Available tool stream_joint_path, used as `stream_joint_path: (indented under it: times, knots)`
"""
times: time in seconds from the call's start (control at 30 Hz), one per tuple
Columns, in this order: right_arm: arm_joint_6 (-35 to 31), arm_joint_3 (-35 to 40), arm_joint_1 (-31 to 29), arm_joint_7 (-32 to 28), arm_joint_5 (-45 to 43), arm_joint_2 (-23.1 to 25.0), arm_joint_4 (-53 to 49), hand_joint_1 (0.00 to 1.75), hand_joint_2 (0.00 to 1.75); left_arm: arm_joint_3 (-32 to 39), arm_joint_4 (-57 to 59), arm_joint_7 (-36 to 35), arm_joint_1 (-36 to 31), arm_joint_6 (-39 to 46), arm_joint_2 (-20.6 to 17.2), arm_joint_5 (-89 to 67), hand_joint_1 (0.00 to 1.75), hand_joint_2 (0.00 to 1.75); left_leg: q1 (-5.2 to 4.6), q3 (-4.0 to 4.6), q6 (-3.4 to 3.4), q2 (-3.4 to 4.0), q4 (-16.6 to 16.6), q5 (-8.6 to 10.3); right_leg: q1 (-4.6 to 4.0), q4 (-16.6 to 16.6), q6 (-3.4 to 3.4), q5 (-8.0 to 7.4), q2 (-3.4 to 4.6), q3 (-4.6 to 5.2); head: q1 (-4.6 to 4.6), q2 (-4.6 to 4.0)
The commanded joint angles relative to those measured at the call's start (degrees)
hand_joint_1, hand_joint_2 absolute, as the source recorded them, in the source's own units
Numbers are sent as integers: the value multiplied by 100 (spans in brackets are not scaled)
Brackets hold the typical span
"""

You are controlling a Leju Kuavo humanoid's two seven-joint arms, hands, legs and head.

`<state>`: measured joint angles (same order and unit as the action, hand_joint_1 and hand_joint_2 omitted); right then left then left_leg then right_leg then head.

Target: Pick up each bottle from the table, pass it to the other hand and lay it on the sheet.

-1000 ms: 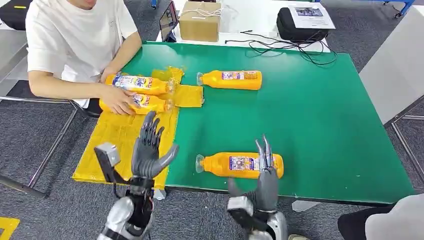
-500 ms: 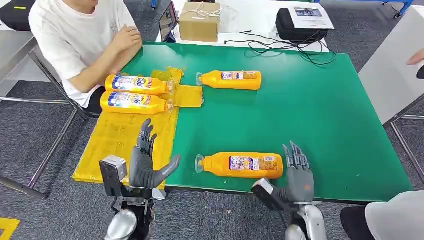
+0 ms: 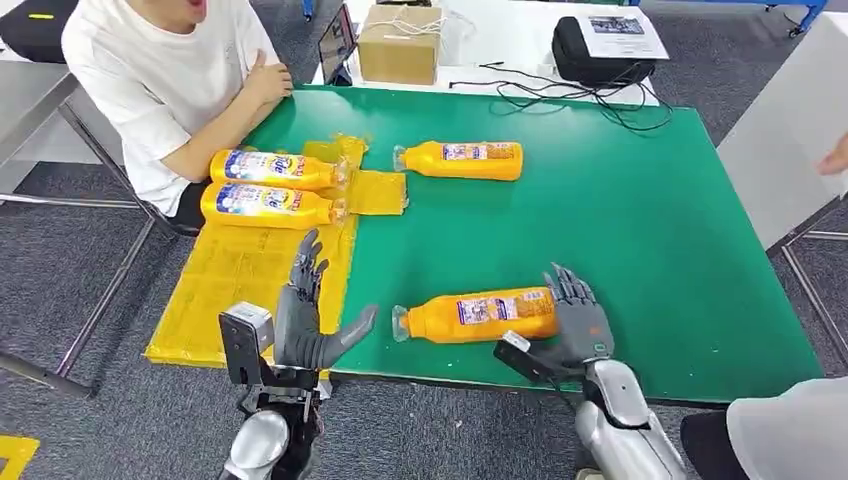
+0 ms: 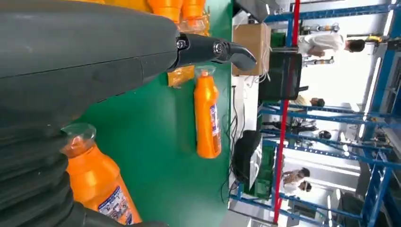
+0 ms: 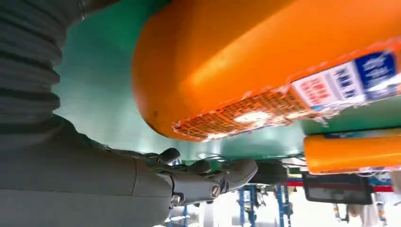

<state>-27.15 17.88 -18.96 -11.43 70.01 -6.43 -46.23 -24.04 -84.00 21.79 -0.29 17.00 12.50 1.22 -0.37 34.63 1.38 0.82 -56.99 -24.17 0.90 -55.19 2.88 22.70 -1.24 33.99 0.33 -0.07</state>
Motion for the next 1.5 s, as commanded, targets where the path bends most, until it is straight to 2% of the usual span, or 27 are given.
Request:
stream_joint_path:
  times: [0.03,0.13,0.2,0.43,0.57,0.63,0.7,0.77,0.9,0.93,1.0,1.07,1.13,1.27,1.3,1.33,1.37,1.4,1.43,1.5]
  knots:
    - [153,870,-780,-130,32,236,971,0,175,-138,404,15,-335,19,-52,-32,0,175,7,-17,-9,8,0,-6,-6,2,-10,0,20,-14,0,0]
    - [369,1078,-1055,-158,-31,492,1077,0,175,-164,476,25,-424,12,-36,-48,0,175,4,-17,-8,15,1,-4,-3,0,-20,-8,25,-10,-2,0]
    - [396,1100,-1089,-124,-41,516,1086,0,175,-169,495,25,-438,10,-34,-50,0,175,7,-25,-13,23,-3,-11,-6,-3,-24,-5,39,-15,0,0]
    - [621,1285,-1246,49,-90,580,1340,0,175,-215,492,30,-452,-4,-49,-67,0,175,4,-11,-7,4,2,-1,-4,0,-16,-8,10,-7,-2,0]
    - [1029,1334,-1354,270,-226,462,1744,0,175,-240,468,29,-414,1,-68,-94,0,175,4,-18,-8,-5,2,-2,-3,1,-18,-4,5,-17,0,0]
    - [1488,1344,-1443,380,-382,443,1957,0,175,-228,467,28,-412,14,-73,-109,0,175,2,-12,-6,-2,3,1,-1,2,-16,-8,4,-11,0,0]
    - [2004,1398,-1595,805,-429,440,2226,175,175,-201,478,30,-416,37,-66,-144,0,175,1,-19,-8,-8,2,0,0,1,-19,-6,2,-17,0,0]
    - [2483,1500,-1769,1237,-399,444,2451,175,175,-193,521,16,-426,59,-56,-191,0,175,5,-25,-11,-6,0,-2,-3,2,-23,-6,7,-22,0,0]
    - [2540,1524,-1800,1411,-370,431,2473,175,175,-204,531,14,-422,56,-56,-204,0,175,6,-55,-9,-14,5,3,-4,9,-23,-7,-9,-44,-2,0]
    - [2627,1563,-1817,1579,-316,445,2507,175,175,-204,520,7,-411,55,-59,-216,0,175,4,-56,-3,-19,5,9,-3,10,-20,-5,-19,-39,2,0]
    - [2717,1544,-1816,1534,-398,440,2458,175,175,-213,502,-8,-401,37,-71,-228,0,175,5,-66,0,-22,4,9,-3,9,-19,-3,-17,-21,0,0]
    - [2727,1299,-1760,1025,-827,444,2350,175,175,-247,520,-21,-433,5,-94,-228,0,175,5,-69,1,-16,10,9,-3,15,-18,-7,-13,-66,-2,0]
    - [2971,793,-1595,106,-1740,429,2188,175,175,-328,597,-32,-520,-113,-131,-139,0,175,11,-74,-3,-28,8,7,-8,17,-26,-5,-16,-77,0,0]
    - [2813,302,-1052,-977,-2929,546,1474,175,175,-365,613,-32,-557,-145,-152,18,0,175,14,-84,-9,-46,10,9,-9,20,-31,-1,-27,-91,2,0]
    - [2797,369,-977,-920,-2982,561,1346,175,175,-370,599,-35,-553,-147,-161,27,0,175,15,-89,-9,-44,16,9,-11,25,-32,-2,-27,-97,2,0]
    - [2735,240,-853,-1003,-3241,618,1134,175,175,-345,586,-55,-533,-138,-145,67,0,175,11,-98,-4,-12,14,4,-8,23,-25,-8,-5,-97,0,0]
    - [2565,-26,-540,-1273,-3790,843,478,175,175,-200,598,-219,-456,-108,-74,303,0,175,13,-106,-11,-12,18,1,-10,27,-29,-8,1,-101,4,0]
    - [2561,85,-428,-1096,-3838,859,153,175,175,-202,638,-219,-457,-118,-94,318,0,175,14,-106,-13,10,11,-11,-11,20,-27,-10,17,-97,2,0]
    - [2605,-120,-172,-1240,-4418,1016,-432,175,175,-69,797,-496,-408,-68,-44,550,0,175,11,-108,-21,18,12,-16,-8,15,-31,-8,25,-92,-2,0]
    - [2639,-49,-20,-1081,-4570,1036,-879,175,175,-30,975,-470,-388,-83,-62,642,0,175,14,-102,-20,19,10,-14,-12,13,-31,-7,23,-86,0,0]
